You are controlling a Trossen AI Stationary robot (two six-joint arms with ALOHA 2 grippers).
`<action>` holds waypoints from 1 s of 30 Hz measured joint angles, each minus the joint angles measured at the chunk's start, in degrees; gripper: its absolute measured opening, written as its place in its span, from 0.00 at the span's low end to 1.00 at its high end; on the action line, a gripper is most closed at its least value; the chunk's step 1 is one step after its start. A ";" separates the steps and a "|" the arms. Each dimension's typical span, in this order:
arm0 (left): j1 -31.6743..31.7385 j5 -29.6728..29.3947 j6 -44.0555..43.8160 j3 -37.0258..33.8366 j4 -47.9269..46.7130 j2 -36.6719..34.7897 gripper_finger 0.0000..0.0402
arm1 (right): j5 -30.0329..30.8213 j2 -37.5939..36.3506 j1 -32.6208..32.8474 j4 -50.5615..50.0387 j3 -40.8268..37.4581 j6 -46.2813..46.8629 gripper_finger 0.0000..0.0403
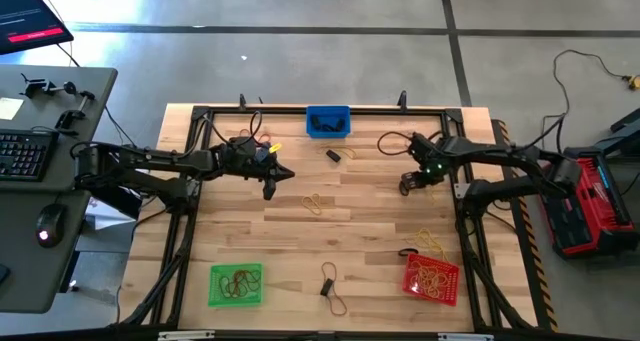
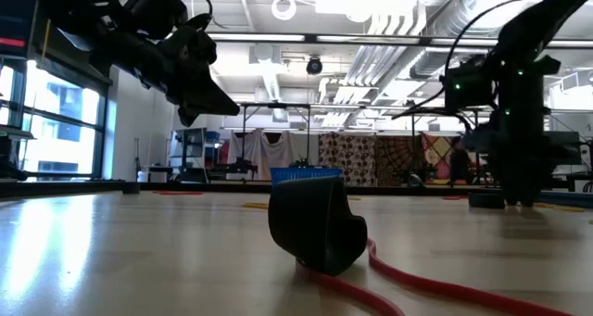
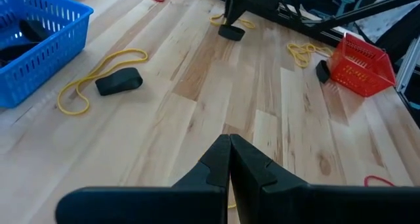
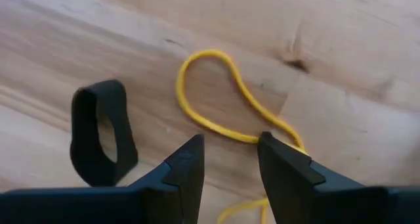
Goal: Sort rubber bands into baskets
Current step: Put the yellow rubber band into the red basket
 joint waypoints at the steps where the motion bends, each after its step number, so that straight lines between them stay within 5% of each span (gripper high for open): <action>1: 0.00 0.01 0.01 0.00 0.00 0.00 0.00 | 0.05 -0.07 0.15 0.33 -0.68 0.41 0.33; 6: 0.00 -0.31 0.55 0.00 -0.02 0.00 0.00 | 0.31 -0.07 1.12 -0.17 -0.85 0.41 0.26; 13: 0.00 -0.39 0.57 0.00 -0.15 0.00 0.00 | -0.46 0.13 1.39 -0.95 5.40 -1.50 0.02; 30: 0.00 -0.35 2.10 0.00 -0.26 0.00 0.00 | 2.00 0.11 8.13 -18.78 32.14 -0.80 0.00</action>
